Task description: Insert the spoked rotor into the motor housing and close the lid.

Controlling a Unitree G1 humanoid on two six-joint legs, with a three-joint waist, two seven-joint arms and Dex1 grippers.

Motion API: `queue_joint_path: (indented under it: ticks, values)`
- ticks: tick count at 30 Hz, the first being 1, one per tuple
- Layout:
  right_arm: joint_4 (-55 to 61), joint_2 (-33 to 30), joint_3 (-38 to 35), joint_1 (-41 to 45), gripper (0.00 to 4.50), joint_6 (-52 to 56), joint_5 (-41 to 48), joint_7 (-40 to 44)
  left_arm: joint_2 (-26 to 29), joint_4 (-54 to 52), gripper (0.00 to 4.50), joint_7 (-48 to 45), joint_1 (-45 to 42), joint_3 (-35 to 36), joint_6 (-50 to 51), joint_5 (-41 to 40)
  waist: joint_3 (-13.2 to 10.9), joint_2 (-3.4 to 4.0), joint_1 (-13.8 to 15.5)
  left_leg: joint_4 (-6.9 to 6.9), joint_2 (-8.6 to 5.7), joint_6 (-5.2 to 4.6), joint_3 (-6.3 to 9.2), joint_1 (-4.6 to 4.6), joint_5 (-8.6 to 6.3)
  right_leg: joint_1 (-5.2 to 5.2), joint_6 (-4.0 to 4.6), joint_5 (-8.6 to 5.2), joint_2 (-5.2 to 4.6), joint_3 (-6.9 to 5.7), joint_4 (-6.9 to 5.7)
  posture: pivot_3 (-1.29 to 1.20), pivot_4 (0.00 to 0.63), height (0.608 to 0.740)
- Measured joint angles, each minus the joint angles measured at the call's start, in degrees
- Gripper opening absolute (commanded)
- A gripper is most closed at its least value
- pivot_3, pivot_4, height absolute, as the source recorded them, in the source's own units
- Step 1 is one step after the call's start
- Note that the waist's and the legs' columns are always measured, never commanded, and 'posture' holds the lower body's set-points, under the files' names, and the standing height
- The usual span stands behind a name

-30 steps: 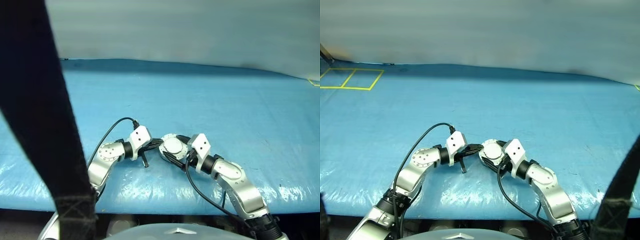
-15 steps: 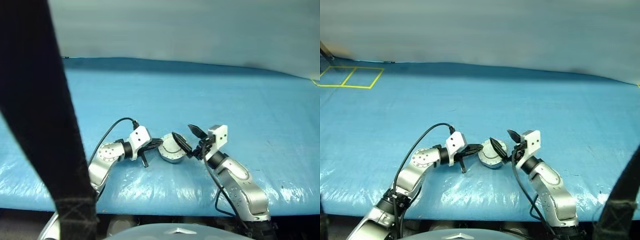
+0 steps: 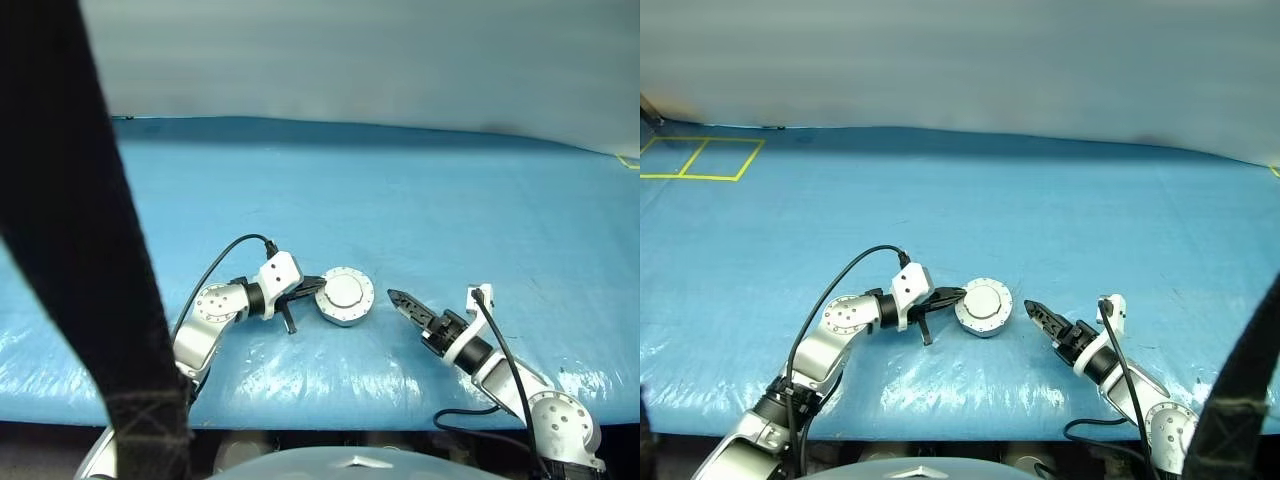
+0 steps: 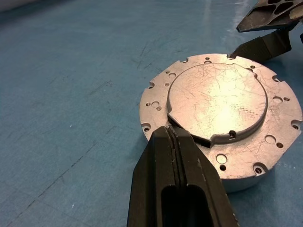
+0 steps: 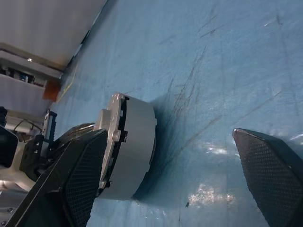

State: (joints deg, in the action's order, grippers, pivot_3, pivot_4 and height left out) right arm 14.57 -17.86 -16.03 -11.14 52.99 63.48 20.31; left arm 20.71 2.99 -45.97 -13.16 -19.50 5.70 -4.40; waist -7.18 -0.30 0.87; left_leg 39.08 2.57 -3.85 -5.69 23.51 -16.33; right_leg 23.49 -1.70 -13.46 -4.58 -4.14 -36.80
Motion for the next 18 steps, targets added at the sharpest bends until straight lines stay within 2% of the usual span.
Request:
queue_joint_path:
  ticks: [10, 18]
  values:
    - [-0.1, 1.1, 7.0, 2.7, 4.48, 4.7, 0.1, 2.0, 0.1, -0.4, 0.0, 0.3, 0.6, 0.2, 0.0, 0.0, 0.1, -0.13, 0.0, 0.0, 0.02, 0.0, 0.01, 0.0, 0.0, 0.0, 0.0, 0.0, 0.03, 0.0, 0.0, 0.0, 0.15, 0.74]
    - [-1.4, 4.3, 7.8, 4.0, 4.48, 3.9, -0.5, 2.0, 0.2, -0.6, 0.0, 0.6, 1.1, 0.5, 0.0, 0.0, 0.1, -0.13, -0.1, 0.03, 0.02, 0.0, 0.01, 0.0, 0.0, -0.01, -0.02, 0.01, 0.03, 0.0, -0.01, 0.0, 0.15, 0.74]
